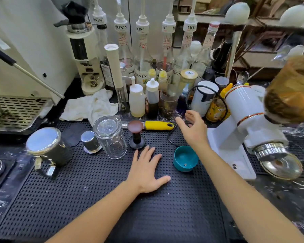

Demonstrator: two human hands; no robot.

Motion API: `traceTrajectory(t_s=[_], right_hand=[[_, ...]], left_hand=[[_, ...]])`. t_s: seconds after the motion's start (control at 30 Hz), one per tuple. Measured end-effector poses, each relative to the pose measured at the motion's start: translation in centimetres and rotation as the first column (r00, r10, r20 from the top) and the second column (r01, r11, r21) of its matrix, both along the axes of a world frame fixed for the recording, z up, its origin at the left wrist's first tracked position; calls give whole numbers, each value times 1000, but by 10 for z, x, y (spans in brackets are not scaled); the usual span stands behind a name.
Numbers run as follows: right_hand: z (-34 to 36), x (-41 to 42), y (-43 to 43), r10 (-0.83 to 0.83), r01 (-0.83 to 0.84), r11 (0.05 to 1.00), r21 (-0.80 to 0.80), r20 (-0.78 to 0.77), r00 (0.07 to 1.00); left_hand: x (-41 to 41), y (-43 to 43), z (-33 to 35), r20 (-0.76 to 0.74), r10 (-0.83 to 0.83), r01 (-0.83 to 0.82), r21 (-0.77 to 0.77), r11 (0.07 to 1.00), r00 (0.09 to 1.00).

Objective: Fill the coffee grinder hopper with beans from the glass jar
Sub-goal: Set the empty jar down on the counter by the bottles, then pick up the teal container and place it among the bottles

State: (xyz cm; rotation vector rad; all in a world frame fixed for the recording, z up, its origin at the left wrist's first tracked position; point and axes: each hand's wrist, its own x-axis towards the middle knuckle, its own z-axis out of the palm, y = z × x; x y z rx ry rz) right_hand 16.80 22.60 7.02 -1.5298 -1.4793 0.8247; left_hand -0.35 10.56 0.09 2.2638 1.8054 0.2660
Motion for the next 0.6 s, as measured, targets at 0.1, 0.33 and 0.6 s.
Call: traceTrajectory(t_s=[0.1,0.33,0.6], right_hand=[[-9,32,-52,-26,13,994,107,120,992],[-43,65,-113,-24,2,996,92,232,973],[-71,55,-128,279,-363,931,33,575,769]], left_hand=[[38,4,5,38,98,-98,13,995,994],[79,7,7,365,335,-372,34,928,869],[19,-5,85,614,137,-316,194,929,777]])
